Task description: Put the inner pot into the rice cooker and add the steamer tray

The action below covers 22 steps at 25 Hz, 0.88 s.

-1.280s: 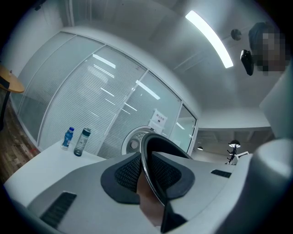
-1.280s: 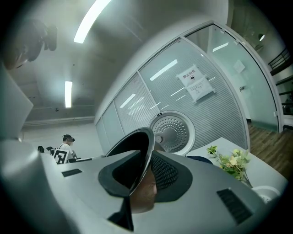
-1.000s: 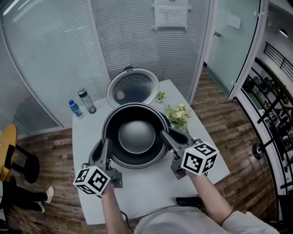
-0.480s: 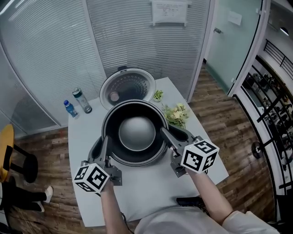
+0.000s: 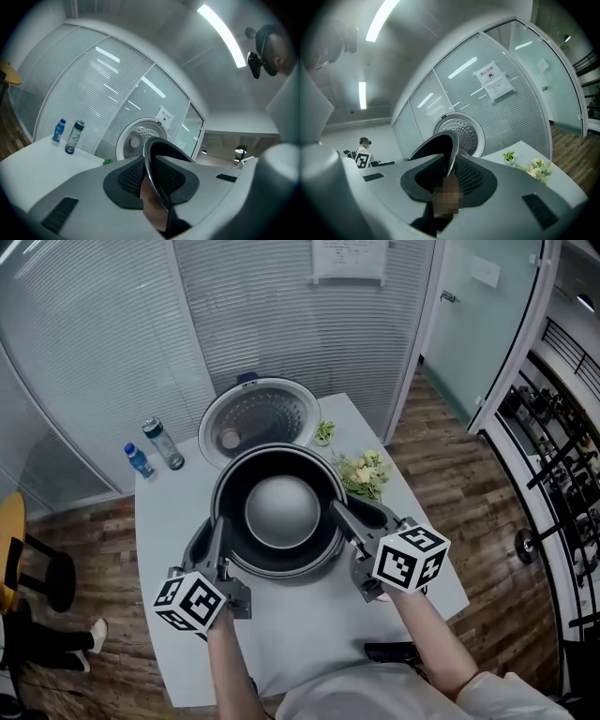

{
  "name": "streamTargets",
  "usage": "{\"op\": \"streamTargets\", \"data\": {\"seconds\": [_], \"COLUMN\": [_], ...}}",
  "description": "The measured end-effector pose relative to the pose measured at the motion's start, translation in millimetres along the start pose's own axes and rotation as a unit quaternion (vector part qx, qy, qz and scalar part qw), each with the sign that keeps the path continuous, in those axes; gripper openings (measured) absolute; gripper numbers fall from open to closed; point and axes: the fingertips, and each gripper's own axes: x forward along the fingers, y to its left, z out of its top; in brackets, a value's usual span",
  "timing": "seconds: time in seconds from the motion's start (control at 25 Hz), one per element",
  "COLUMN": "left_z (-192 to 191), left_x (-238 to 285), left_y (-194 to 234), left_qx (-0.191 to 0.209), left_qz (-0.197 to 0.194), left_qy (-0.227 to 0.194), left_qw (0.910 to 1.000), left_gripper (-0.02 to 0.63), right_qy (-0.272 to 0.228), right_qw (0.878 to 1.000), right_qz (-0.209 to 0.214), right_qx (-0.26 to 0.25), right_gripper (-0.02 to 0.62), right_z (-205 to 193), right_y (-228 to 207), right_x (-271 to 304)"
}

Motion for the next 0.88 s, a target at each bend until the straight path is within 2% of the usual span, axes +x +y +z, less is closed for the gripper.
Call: {"op": "streamTargets", "data": {"seconds": [0.88], "left_z": [-38.1], "left_x": [31.8], "left_y": [33.3], "left_qx": [-0.028], "left_qz": [0.013], "left_qy": [0.044], "left_qw": [0.9986], "left_gripper": [0.071], "right_qy": [0.038], "right_qw": [0.999], "right_qz": [-0.024], "right_qx": [0.029], "right_gripper": [0.083], "right_z": [-32.0], "right_y": [-37.0], "right_x": [29.1]}}
